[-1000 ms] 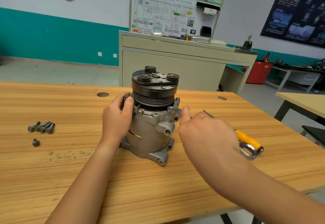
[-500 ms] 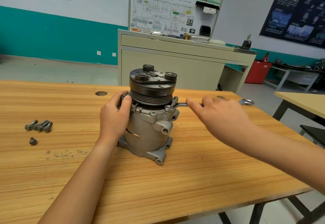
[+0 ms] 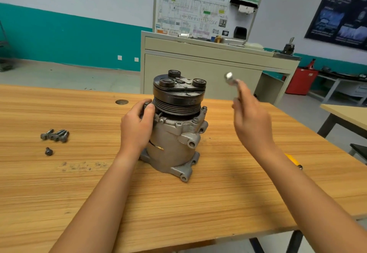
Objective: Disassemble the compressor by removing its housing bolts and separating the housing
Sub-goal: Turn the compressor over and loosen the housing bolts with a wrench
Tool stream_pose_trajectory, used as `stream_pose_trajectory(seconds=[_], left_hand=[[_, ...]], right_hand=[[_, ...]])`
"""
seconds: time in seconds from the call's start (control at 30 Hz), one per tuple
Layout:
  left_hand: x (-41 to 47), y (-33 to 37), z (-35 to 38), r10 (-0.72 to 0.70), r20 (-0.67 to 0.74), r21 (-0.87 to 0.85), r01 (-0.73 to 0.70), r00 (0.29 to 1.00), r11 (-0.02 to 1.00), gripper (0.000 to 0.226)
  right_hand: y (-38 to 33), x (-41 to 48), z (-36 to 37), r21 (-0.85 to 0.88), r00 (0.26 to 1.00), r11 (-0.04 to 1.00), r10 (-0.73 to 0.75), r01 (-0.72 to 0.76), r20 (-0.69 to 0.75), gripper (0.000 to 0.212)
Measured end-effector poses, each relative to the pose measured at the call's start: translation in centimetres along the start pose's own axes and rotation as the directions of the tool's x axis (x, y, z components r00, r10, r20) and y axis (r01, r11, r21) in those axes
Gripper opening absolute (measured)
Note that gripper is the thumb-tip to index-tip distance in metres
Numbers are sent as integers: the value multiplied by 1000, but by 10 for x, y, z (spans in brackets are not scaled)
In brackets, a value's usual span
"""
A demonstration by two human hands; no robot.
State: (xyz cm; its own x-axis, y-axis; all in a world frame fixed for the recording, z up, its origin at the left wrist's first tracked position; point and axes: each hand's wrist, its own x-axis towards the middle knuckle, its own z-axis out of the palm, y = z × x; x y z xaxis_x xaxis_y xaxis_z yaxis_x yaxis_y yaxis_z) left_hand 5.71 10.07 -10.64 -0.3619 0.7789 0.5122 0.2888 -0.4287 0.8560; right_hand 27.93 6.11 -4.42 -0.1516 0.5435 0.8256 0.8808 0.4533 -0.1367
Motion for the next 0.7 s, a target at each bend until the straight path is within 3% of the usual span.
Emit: stream_pose_trajectory(seconds=[0.1, 0.17, 0.23, 0.5, 0.7], left_hand=[[-1, 1, 1, 6, -19, 4, -6, 1000, 1000, 47], [-1, 0, 1, 7, -14, 6, -7, 1000, 1000, 44], [-1, 0, 0, 13, -9, 4, -13, 1000, 1000, 42], [-1, 0, 1, 23, -19, 15, -23, 1000, 1000, 49], [-1, 0, 2, 33, -28, 16, -32, 999, 999, 47]], right_hand=[[-19, -24, -31, -196, 979, 980, 64, -26, 192, 49], [-32, -31, -43, -356, 914, 934, 139, 6, 381, 55], [-39, -31, -45, -415, 870, 908, 168, 46, 464, 57], [-76, -13, -46, -537, 747, 812, 205, 231, 632, 69], [-105, -10, -38, -515, 710, 811, 186, 280, 679, 66]])
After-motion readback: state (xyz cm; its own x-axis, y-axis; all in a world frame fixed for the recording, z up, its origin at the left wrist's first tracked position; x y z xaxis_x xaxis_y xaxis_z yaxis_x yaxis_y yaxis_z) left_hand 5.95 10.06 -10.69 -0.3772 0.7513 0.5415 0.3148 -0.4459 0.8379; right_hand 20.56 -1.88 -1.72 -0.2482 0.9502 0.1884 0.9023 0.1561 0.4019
